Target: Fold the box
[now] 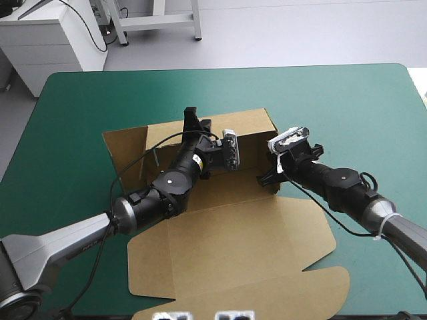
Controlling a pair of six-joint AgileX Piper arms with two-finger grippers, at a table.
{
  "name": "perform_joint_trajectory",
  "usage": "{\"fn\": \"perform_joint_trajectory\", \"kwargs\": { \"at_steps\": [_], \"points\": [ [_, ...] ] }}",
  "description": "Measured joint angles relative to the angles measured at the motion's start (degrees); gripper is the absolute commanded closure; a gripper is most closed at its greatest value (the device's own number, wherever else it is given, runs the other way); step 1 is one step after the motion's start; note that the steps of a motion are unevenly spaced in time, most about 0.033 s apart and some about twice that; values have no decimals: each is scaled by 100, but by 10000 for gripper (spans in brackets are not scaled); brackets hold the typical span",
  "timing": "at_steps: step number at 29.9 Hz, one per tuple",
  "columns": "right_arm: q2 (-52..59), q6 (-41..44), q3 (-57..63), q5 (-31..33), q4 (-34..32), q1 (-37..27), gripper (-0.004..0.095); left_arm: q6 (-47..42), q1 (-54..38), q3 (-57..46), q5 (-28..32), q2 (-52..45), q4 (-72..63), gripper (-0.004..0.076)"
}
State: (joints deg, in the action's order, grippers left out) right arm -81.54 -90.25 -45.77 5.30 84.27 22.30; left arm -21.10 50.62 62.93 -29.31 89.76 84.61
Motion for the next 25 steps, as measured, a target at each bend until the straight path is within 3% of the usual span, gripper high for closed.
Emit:
{"fn": "perform_joint_trajectory", "kwargs": {
  "at_steps": [3, 16, 19, 25],
  "points": [
    [-5, -5, 0, -45, 37, 0, 926, -69, 180, 0, 0, -112, 15, 189],
    [-5, -26, 0, 25, 64, 24, 926, 221, 1470, 0, -502, -755, -712, 191],
    [-5, -26, 0, 13, 64, 24, 926, 375, 1858, 0, -737, -891, -802, 254],
    [-5, -26, 0, 6, 65, 24, 926, 899, 2192, 0, -1008, -1016, -840, 559]
  ]
}}
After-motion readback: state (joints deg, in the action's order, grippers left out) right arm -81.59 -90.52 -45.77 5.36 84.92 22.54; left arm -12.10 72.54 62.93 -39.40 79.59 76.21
